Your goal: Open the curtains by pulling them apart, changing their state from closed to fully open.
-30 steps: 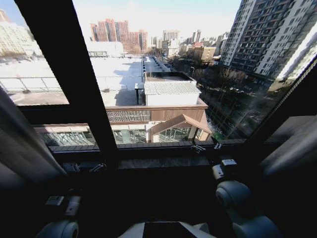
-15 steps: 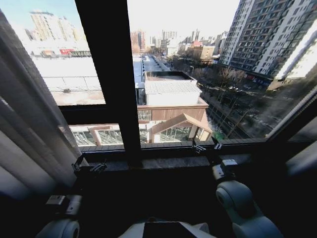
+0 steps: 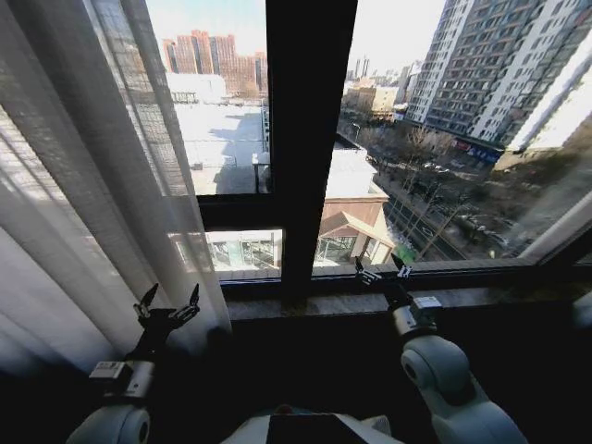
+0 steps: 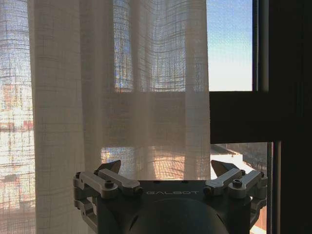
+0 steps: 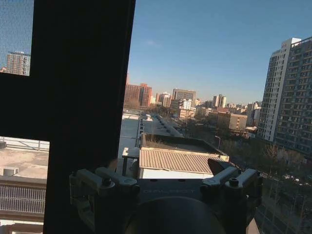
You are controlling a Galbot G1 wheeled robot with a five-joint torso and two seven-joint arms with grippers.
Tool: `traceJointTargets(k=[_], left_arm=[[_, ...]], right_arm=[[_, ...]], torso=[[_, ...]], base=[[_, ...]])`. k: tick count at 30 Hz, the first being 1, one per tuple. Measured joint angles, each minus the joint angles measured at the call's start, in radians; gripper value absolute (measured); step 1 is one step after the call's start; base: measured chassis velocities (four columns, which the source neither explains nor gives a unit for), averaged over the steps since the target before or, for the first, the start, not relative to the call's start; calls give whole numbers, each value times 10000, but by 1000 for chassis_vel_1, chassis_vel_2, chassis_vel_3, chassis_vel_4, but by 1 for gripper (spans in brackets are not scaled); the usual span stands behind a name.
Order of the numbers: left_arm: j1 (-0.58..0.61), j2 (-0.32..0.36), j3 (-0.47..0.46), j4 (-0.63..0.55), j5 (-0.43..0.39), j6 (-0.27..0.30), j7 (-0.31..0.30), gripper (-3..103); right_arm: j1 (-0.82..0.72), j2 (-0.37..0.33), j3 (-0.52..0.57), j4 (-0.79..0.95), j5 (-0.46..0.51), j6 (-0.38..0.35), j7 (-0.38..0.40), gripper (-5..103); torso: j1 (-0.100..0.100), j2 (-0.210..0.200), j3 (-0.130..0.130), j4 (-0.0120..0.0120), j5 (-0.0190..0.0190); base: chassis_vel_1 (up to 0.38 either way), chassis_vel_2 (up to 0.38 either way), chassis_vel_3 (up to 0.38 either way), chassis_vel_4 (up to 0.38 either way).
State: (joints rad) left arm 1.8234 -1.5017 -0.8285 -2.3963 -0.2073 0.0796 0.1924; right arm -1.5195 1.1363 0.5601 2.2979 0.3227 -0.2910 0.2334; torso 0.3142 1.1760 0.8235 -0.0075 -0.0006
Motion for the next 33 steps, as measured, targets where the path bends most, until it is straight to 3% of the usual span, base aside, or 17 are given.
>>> traceJointTargets(k=[5,10,14,17,22,25,33], left_arm=[[-165,149,-93,40,-83,93,-17,100],[-385,365,-380,51,-373,358,-115,100],[-1138,610,-430,164,-343,828,-906,100],[-2093,867,7,183,-306,1537,-2115,100],[-2485,1016,214,182,-343,1794,-2850,100],[-2499,1136,104,185,-470,1865,-2879,100],[-2826,2269,-585,574,-1609,2336,-2818,100]], right_arm=[[-23,41,20,-16,-2,15,12,100],[7,47,-1,-61,-5,18,14,100],[48,45,-34,-122,-14,24,14,100],[69,20,-59,-130,-19,29,13,100],[99,-36,-32,-156,-19,31,13,100],[108,-51,-22,-174,-19,33,14,100],[49,-11,-14,-215,-36,47,18,100]], torso=[[-2,-1,1,-4,22],[-3,-1,1,1,15],[-4,0,0,-1,3],[-2,-1,1,-2,3],[-2,-1,2,-3,11],[-3,-1,1,-2,11],[-1,-1,1,-1,6]], base=[[-7,-9,8,11],[-27,-33,30,41],[0,0,0,0],[0,0,0,0],[0,0,0,0],[0,0,0,0],[0,0,0,0]])
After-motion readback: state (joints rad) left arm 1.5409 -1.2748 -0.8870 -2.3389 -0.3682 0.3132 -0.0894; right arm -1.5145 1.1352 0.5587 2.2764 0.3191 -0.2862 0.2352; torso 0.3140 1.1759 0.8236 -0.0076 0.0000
